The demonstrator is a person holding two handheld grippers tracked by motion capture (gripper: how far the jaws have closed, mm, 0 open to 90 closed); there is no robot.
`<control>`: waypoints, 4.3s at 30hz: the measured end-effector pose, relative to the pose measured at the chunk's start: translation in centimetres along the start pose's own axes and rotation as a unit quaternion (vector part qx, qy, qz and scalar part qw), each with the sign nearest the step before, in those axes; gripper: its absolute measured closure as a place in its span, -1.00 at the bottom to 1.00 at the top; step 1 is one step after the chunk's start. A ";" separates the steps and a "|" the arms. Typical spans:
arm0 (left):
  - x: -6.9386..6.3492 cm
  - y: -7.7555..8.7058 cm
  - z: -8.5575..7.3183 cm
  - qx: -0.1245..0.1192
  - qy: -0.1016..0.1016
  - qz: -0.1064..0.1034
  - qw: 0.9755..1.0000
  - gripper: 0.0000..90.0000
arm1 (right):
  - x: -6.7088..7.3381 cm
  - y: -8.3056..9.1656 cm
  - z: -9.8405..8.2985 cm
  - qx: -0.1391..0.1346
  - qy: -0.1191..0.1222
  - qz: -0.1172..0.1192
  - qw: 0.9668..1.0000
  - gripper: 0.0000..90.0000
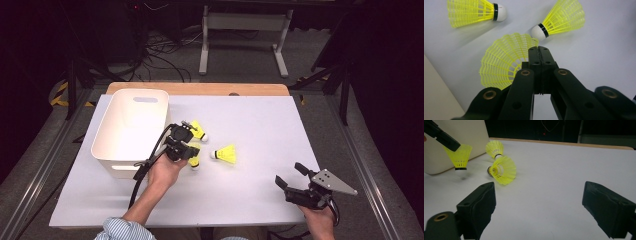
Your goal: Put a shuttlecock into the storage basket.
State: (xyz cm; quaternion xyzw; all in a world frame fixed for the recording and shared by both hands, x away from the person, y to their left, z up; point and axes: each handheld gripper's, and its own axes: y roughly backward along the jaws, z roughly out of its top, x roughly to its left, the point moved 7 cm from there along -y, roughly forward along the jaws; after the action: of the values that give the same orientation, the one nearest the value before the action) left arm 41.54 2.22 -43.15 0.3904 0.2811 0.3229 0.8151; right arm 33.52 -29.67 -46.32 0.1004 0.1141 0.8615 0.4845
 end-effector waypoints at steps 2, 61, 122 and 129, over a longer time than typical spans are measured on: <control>-0.1 0.2 0.1 -0.003 0.000 -0.001 1.000 1.00 | 0.0 0.0 0.0 0.000 0.001 0.000 1.000 -0.73; -0.7 4.6 2.6 -0.032 -0.021 -0.011 0.999 1.00 | 0.0 0.0 0.0 0.001 0.004 0.000 1.000 -0.73; 2.3 12.0 4.6 -0.084 0.002 -0.002 0.996 1.00 | 0.0 0.0 0.0 0.003 0.003 0.001 1.000 -0.73; 2.7 12.7 4.5 -0.090 0.006 0.001 0.996 1.00 | 0.0 0.0 0.0 0.003 0.003 0.001 1.000 -0.73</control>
State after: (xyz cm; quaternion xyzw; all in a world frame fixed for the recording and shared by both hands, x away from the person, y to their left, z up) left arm 42.59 8.37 -30.89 0.3137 0.2557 0.3500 0.8448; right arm 33.53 -29.69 -46.36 0.0992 0.1178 0.8618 0.4833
